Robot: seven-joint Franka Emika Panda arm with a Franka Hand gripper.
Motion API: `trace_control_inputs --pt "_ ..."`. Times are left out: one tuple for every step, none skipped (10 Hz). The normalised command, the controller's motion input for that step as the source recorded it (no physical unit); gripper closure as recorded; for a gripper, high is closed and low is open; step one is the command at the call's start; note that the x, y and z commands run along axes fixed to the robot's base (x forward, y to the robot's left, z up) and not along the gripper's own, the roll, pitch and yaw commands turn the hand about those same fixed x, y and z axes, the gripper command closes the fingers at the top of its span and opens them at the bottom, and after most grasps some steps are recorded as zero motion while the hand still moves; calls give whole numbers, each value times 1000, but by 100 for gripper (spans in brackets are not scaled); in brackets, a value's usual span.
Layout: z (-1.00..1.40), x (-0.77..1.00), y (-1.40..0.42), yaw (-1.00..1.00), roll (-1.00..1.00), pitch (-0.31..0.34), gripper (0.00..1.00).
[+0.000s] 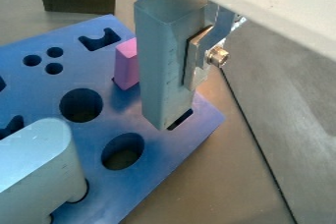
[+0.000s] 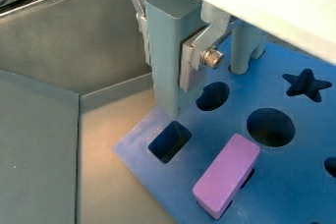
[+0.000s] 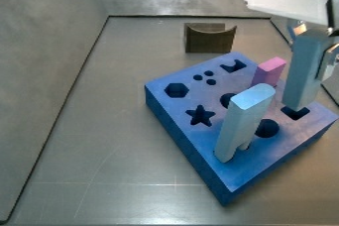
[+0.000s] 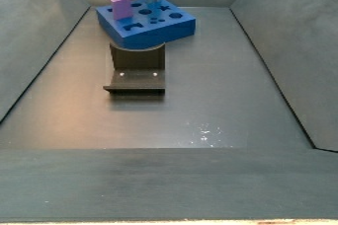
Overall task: Pick up the rectangle object. Move to above the board. Insert the rectangle object.
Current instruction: Insert the rectangle object.
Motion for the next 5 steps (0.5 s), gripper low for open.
trace_control_inputs --pt "0 0 0 0 37 0 100" --pt "0 -83 0 0 0 -351 100" --pt "-89 -86 0 0 0 -466 100" --pt "-126 11 -37 0 69 -100 100" --pt "-91 377 0 0 0 117 100"
